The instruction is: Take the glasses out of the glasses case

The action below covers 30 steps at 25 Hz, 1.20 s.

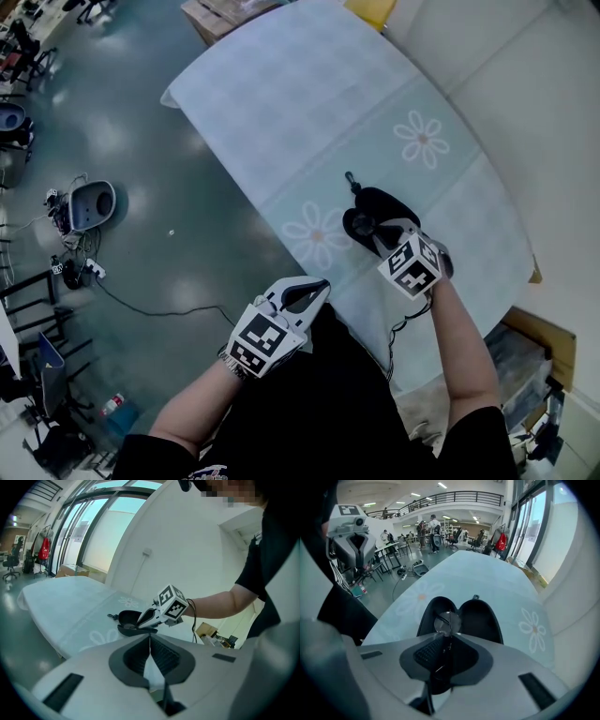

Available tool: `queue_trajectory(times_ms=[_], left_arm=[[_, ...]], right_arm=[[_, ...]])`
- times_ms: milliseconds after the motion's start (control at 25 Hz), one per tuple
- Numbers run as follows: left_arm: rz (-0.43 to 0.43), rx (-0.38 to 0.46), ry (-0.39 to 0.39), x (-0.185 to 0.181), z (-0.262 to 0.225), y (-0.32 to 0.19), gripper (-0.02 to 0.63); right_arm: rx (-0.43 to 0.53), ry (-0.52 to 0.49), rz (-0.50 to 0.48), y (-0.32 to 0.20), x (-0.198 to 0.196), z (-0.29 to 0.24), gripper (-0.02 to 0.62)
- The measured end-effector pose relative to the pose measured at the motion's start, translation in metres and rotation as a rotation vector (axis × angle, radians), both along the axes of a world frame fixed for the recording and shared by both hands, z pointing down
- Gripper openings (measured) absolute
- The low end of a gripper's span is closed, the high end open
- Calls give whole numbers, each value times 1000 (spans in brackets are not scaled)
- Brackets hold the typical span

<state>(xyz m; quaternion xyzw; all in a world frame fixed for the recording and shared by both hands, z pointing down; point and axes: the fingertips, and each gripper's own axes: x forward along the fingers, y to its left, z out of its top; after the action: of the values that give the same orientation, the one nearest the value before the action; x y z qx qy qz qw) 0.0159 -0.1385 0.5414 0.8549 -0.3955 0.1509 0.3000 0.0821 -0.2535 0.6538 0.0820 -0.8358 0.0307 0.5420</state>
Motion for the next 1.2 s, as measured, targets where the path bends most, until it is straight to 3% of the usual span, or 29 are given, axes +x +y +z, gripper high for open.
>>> queue_trajectory(times_ms=[640,1200], left_arm=[[-8,-20,2,1,5,5,31],[15,6,-10,0,-7,14,31]], right_arm=[[-80,21,44,-6,-2,16,60],[-17,2,107,-9,0,6,26]])
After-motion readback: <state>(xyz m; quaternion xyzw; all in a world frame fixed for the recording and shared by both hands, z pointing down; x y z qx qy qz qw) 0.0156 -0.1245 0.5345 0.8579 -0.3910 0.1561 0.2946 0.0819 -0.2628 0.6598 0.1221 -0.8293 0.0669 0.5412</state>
